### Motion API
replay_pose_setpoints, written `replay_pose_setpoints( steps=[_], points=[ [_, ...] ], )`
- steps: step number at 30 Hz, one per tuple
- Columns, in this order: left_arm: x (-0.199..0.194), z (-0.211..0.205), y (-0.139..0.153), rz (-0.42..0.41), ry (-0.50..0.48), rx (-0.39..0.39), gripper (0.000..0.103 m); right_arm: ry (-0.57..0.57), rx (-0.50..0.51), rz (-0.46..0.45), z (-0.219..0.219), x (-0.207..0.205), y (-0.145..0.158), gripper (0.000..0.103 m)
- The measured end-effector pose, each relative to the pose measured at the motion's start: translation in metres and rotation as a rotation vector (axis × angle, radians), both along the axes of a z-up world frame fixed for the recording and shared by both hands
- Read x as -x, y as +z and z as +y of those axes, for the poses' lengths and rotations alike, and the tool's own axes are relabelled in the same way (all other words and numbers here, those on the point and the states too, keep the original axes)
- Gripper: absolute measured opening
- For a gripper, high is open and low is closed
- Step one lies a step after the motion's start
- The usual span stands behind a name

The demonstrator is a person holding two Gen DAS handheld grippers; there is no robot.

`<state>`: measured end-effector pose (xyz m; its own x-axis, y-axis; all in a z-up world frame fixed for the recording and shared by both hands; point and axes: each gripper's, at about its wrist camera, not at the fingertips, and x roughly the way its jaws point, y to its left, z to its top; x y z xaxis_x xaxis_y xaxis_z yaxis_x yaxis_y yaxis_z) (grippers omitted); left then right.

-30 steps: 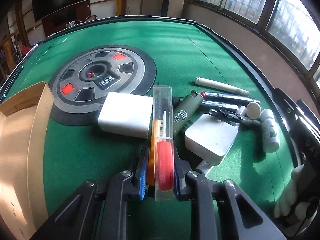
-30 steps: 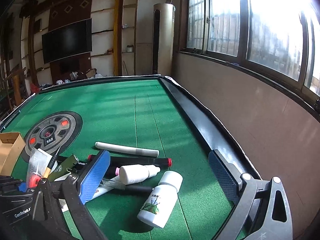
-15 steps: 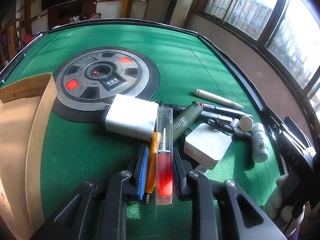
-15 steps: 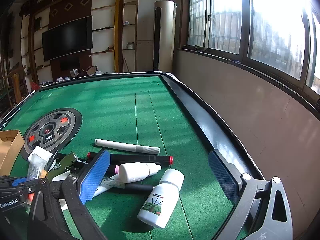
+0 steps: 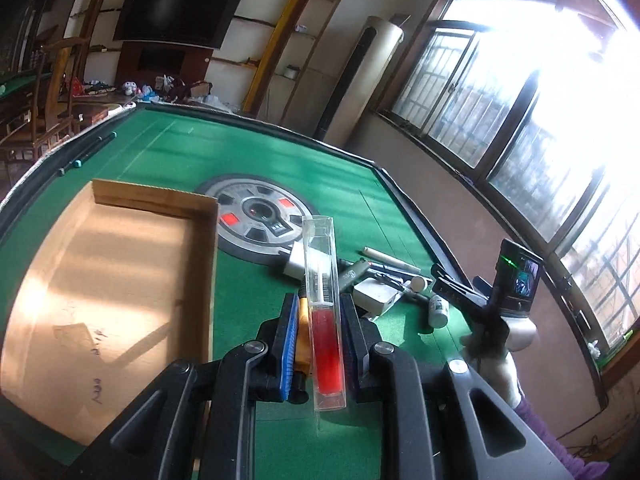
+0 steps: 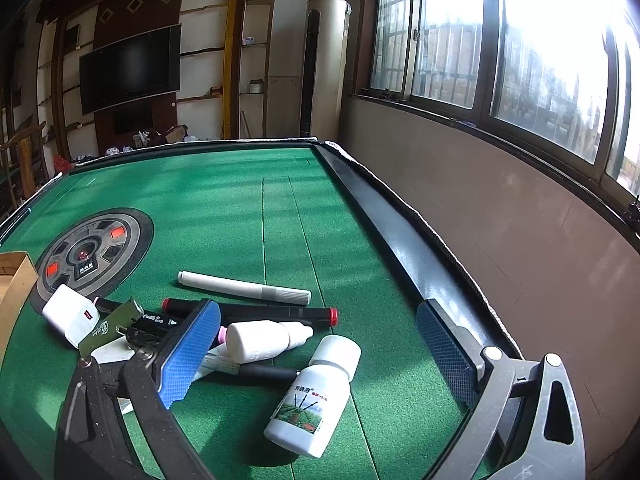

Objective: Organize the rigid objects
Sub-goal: 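Grasp the white square block with the right gripper, then carry the package into the cardboard box and release while the right gripper drops the white block beside it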

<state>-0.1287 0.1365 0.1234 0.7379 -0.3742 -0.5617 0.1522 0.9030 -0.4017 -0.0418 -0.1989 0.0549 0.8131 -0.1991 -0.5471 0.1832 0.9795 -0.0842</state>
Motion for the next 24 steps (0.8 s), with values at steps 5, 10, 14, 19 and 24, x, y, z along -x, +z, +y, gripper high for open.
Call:
replay_pose_setpoints(
  steps=[5, 10, 14, 19, 24],
  points=[
    [0.014, 0.043, 0.003, -0.028, 0.049, -0.020, 0.020, 0.380, -0.107, 0.104, 0.057, -0.003, 0.043, 0.099],
    [0.022, 0.079, -0.014, -0.012, 0.103, 0.042, 0.020, 0.681, 0.082, 0.323, 0.164, -0.040, 0.019, 0.097],
    [0.028, 0.106, -0.025, 0.011, 0.148, 0.057, 0.020, 0.756, 0.213, 0.435, 0.208, -0.065, -0.017, 0.075],
    [0.024, 0.127, -0.040, 0.040, 0.187, 0.064, 0.020, 0.779, 0.260, 0.505, 0.220, -0.081, -0.042, 0.055],
    [0.013, 0.128, -0.048, 0.077, 0.190, 0.088, 0.020, 0.742, 0.177, 0.523, 0.214, -0.086, -0.044, 0.048]
  ],
)
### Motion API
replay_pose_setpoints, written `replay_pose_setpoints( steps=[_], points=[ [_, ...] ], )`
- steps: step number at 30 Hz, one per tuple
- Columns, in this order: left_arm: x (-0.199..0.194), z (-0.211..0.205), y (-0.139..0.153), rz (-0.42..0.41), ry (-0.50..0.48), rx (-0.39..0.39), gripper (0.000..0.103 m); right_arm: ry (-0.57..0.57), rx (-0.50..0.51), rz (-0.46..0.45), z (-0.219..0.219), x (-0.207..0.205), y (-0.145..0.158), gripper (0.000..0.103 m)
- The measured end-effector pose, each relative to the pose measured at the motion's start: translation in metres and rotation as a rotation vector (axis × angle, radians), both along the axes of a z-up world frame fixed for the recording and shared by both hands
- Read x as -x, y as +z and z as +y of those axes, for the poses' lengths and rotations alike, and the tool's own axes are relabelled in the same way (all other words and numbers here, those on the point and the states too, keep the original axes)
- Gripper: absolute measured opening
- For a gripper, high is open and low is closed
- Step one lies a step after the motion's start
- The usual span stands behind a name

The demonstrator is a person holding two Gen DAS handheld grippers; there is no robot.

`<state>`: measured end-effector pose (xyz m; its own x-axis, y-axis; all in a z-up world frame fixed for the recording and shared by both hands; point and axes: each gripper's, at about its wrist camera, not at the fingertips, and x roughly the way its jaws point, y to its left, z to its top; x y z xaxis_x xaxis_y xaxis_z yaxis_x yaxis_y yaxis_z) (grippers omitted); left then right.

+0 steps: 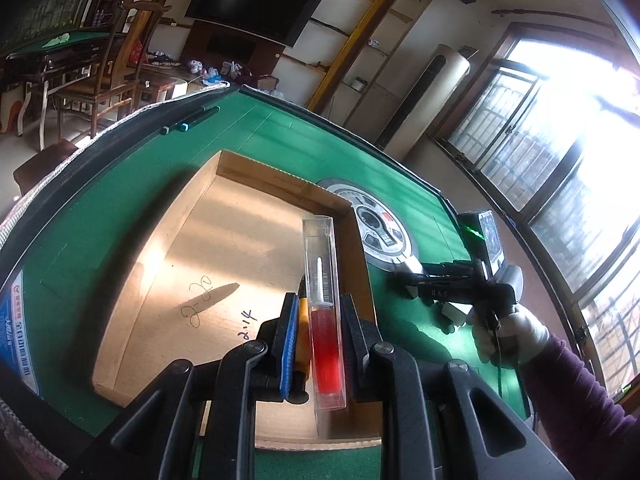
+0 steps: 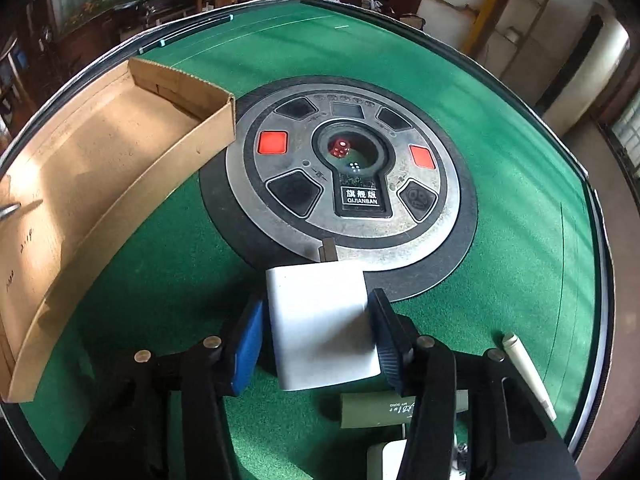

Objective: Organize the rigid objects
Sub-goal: 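Carry the package into the cardboard box and release while the right gripper drops the white block beside it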

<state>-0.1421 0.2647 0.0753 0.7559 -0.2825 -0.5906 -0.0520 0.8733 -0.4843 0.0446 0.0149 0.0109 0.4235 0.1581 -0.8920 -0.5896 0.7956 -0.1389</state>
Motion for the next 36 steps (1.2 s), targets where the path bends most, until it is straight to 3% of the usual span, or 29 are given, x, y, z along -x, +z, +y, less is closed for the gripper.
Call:
replay_pose_setpoints(
  steps=[7, 12, 14, 19, 28, 33, 36],
  points=[
    [-0.011, -0.004, 0.021, -0.002, -0.042, -0.048, 0.020, -0.165, -0.255, 0.075, -0.035, 0.008, 0.027, 0.045],
    [-0.061, -0.008, 0.031, 0.033, -0.097, -0.129, 0.020, -0.163, -0.416, 0.100, -0.020, 0.021, 0.068, 0.045],
    [-0.091, -0.005, 0.023, 0.076, -0.104, -0.120, 0.020, -0.149, -0.466, 0.146, 0.001, 0.016, 0.071, 0.045],
    [-0.156, 0.008, -0.025, 0.222, -0.077, -0.047, 0.019, -0.165, -0.465, 0.185, 0.064, 0.004, 0.055, 0.046],
    [-0.185, 0.010, -0.054, 0.246, -0.056, 0.016, 0.016, -0.198, -0.354, 0.158, 0.118, -0.019, 0.023, 0.045],
    [-0.184, 0.020, -0.060, 0.248, -0.041, 0.075, 0.026, -0.191, -0.332, 0.129, 0.125, -0.025, 0.019, 0.046],
    [-0.179, 0.023, -0.055, 0.232, -0.039, 0.084, 0.027, -0.184, -0.307, 0.072, 0.125, -0.021, 0.026, 0.046]
  ],
)
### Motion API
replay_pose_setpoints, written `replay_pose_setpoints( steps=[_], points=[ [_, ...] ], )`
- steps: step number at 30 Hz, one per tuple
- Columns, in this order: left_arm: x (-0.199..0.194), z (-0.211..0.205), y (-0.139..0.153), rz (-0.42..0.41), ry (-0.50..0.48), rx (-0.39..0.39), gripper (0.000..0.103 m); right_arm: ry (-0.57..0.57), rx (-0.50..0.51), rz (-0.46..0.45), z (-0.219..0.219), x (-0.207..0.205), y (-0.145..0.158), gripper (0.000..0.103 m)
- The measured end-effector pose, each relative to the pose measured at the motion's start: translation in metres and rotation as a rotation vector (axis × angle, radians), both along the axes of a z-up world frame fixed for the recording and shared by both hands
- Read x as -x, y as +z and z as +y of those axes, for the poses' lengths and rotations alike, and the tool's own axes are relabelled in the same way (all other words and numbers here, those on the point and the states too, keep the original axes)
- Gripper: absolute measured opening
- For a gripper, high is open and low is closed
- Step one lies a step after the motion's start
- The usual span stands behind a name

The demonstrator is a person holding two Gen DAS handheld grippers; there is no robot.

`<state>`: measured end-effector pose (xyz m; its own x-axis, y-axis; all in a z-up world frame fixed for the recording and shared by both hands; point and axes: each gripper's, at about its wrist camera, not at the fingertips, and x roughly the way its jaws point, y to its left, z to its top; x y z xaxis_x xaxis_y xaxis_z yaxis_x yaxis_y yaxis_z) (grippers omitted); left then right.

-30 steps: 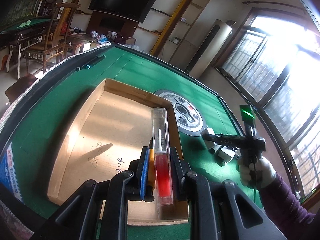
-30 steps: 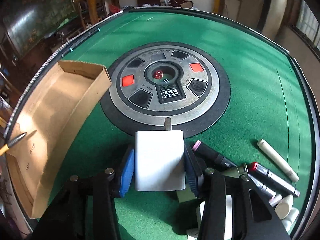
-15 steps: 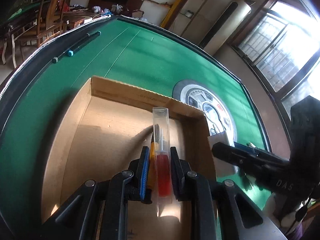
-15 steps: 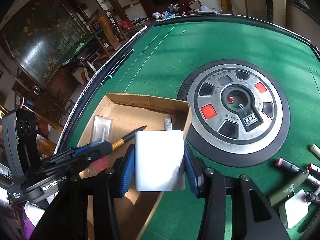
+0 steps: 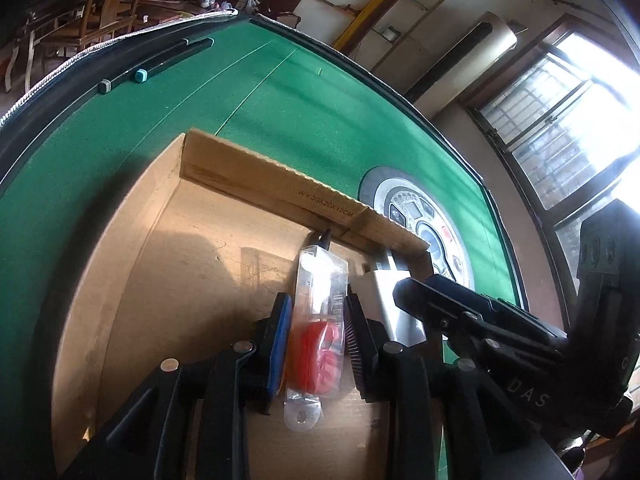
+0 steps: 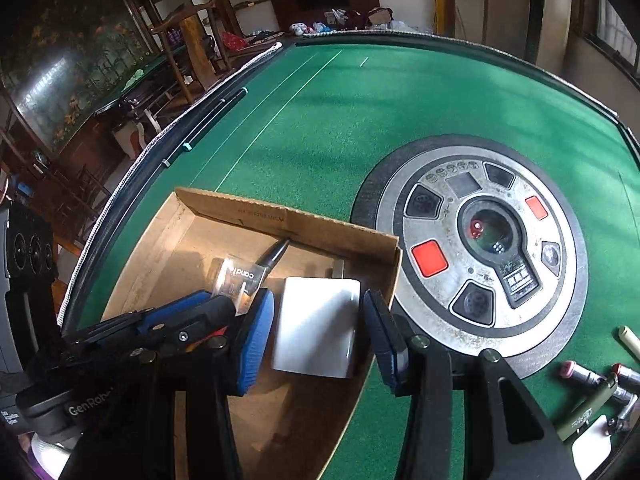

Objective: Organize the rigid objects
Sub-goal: 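Carry the package into the cardboard box and release while the right gripper drops the white block beside it, then grasp the yellow pen inside the box with the left gripper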

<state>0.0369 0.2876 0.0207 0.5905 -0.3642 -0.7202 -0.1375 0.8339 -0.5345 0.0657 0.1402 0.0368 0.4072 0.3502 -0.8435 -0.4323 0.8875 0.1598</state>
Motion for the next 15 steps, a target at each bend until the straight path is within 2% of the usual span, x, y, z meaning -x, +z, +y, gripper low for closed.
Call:
replay_pose_setpoints(
  steps=[3, 4, 6, 7, 10, 11, 12, 15],
  points=[
    [0.007, 0.002, 0.008, -0.018, 0.002, -0.004, 0.033, -0.003, -0.021, -0.031, -0.007, 0.008, 0.011, 0.046],
    [0.009, 0.002, 0.010, -0.021, 0.002, -0.017, 0.037, -0.002, -0.035, -0.043, -0.011, 0.011, 0.015, 0.046],
    [0.015, -0.002, 0.014, -0.026, -0.010, -0.050, 0.037, 0.004, -0.049, -0.068, -0.017, 0.018, 0.024, 0.046],
    [0.018, -0.006, 0.016, -0.030, -0.022, -0.074, 0.037, 0.009, -0.054, -0.081, -0.021, 0.023, 0.028, 0.046],
    [0.026, -0.015, 0.019, -0.031, -0.035, -0.224, 0.038, 0.021, -0.074, -0.092, -0.031, 0.038, 0.034, 0.047],
    [0.030, -0.015, 0.020, -0.031, -0.038, -0.252, 0.038, 0.025, -0.080, -0.092, -0.034, 0.043, 0.034, 0.047],
    [0.033, -0.013, 0.019, -0.029, -0.040, -0.257, 0.038, 0.029, -0.080, -0.095, -0.037, 0.049, 0.036, 0.047],
    [0.037, -0.007, 0.017, -0.037, -0.049, -0.202, 0.038, 0.039, -0.073, -0.115, -0.049, 0.066, 0.038, 0.047]
  ],
)
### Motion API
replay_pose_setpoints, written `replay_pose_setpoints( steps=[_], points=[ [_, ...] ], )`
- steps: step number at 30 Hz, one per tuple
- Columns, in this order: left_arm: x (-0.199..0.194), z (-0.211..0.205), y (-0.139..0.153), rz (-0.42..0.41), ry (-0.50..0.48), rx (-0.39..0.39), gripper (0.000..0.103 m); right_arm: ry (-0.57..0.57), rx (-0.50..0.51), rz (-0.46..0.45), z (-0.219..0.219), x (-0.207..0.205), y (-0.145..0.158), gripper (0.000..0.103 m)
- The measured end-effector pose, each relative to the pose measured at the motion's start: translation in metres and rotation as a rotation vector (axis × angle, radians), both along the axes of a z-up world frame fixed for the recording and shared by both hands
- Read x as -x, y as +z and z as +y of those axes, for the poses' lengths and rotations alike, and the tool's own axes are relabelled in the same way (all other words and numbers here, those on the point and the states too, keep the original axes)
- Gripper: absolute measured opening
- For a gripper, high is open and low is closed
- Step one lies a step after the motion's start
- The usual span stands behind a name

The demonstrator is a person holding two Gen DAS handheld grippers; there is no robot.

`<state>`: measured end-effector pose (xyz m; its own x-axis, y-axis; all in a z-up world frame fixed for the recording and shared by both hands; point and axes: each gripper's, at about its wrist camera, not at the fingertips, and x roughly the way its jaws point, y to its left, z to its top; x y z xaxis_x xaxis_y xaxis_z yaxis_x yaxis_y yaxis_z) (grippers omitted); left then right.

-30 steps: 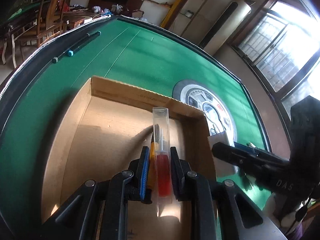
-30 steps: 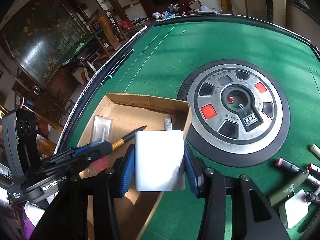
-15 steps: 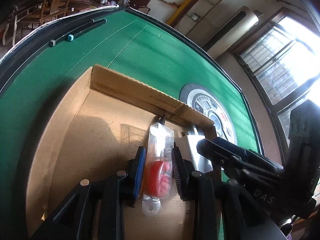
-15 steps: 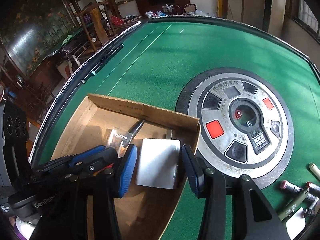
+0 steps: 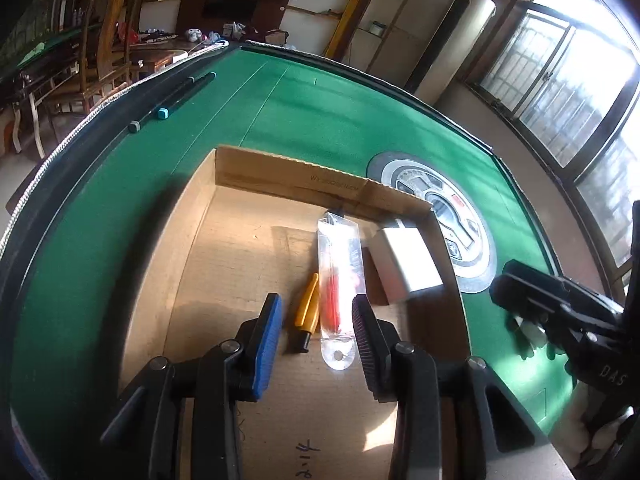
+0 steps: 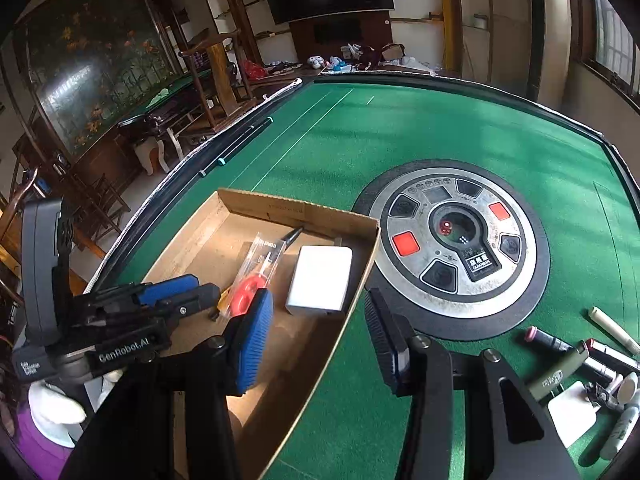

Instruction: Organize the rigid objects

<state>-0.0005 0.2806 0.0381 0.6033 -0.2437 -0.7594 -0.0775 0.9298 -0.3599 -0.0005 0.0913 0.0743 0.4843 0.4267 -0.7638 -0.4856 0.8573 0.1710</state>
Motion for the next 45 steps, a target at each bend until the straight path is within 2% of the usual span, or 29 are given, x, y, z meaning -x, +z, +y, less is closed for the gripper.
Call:
replay_pose_setpoints(
  steps=[5, 8, 9, 12, 13, 14, 17, 18, 21, 23, 26, 32, 34, 35, 36, 37, 38, 42, 45],
  points=[
    [-0.015, -0.013, -0.008, 0.021, 0.001, 0.048, 0.037, 0.004, -0.042, 0.023, -0.013, 0.015, -0.006, 0.048],
    [-0.026, -0.029, -0.013, 0.051, -0.059, 0.122, 0.037, -0.013, -0.072, 0.027, -0.025, 0.022, -0.006, 0.048],
    [-0.028, -0.035, -0.013, 0.046, -0.099, 0.164, 0.040, -0.021, -0.082, 0.032, -0.031, 0.024, -0.007, 0.048],
    [-0.021, -0.037, 0.001, -0.010, -0.139, 0.201, 0.043, -0.047, -0.105, 0.046, -0.050, 0.028, -0.009, 0.052],
    [-0.019, -0.033, 0.005, -0.017, -0.123, 0.191, 0.043, -0.054, -0.109, 0.045, -0.057, 0.030, -0.010, 0.052],
    [-0.016, -0.028, 0.009, -0.014, -0.085, 0.141, 0.043, -0.062, -0.112, 0.042, -0.063, 0.031, -0.010, 0.052],
    [-0.011, -0.025, 0.013, -0.007, -0.041, -0.094, 0.044, -0.096, -0.121, 0.029, -0.082, 0.034, -0.013, 0.052],
    [-0.010, -0.025, 0.011, -0.002, -0.045, -0.138, 0.044, -0.107, -0.128, 0.032, -0.088, 0.034, -0.016, 0.052],
    [-0.011, -0.028, 0.001, 0.034, -0.097, -0.223, 0.040, -0.137, -0.157, 0.054, -0.104, 0.033, -0.025, 0.053],
    [-0.015, -0.034, -0.006, 0.065, -0.127, -0.253, 0.026, -0.155, -0.175, 0.075, -0.111, 0.030, -0.032, 0.053],
    [-0.026, -0.043, -0.020, 0.109, -0.152, -0.297, 0.026, -0.169, -0.192, 0.093, -0.119, 0.029, -0.039, 0.053],
    [-0.039, -0.064, -0.022, 0.122, -0.182, -0.410, 0.027, -0.184, -0.208, 0.094, -0.127, 0.033, -0.040, 0.052],
    [-0.041, -0.065, -0.021, 0.136, -0.189, -0.408, 0.027, -0.186, -0.208, 0.099, -0.128, 0.034, -0.042, 0.052],
    [-0.042, -0.062, -0.020, 0.142, -0.182, -0.387, 0.018, -0.189, -0.208, 0.101, -0.128, 0.035, -0.043, 0.052],
    [-0.042, -0.060, -0.020, 0.149, -0.170, -0.371, 0.013, -0.190, -0.207, 0.104, -0.128, 0.036, -0.044, 0.052],
    [-0.039, -0.058, -0.018, 0.142, -0.146, -0.379, 0.013, -0.191, -0.205, 0.106, -0.129, 0.037, -0.044, 0.052],
    [-0.034, -0.056, -0.014, 0.112, -0.128, -0.376, 0.012, -0.193, -0.203, 0.107, -0.130, 0.038, -0.044, 0.052],
    [-0.006, -0.039, 0.018, 0.013, -0.076, -0.254, 0.011, -0.205, -0.208, 0.096, -0.139, 0.045, -0.040, 0.052],
    [0.028, -0.037, 0.052, -0.086, -0.075, -0.235, 0.009, -0.227, -0.229, 0.082, -0.155, 0.051, -0.034, 0.053]
  ],
)
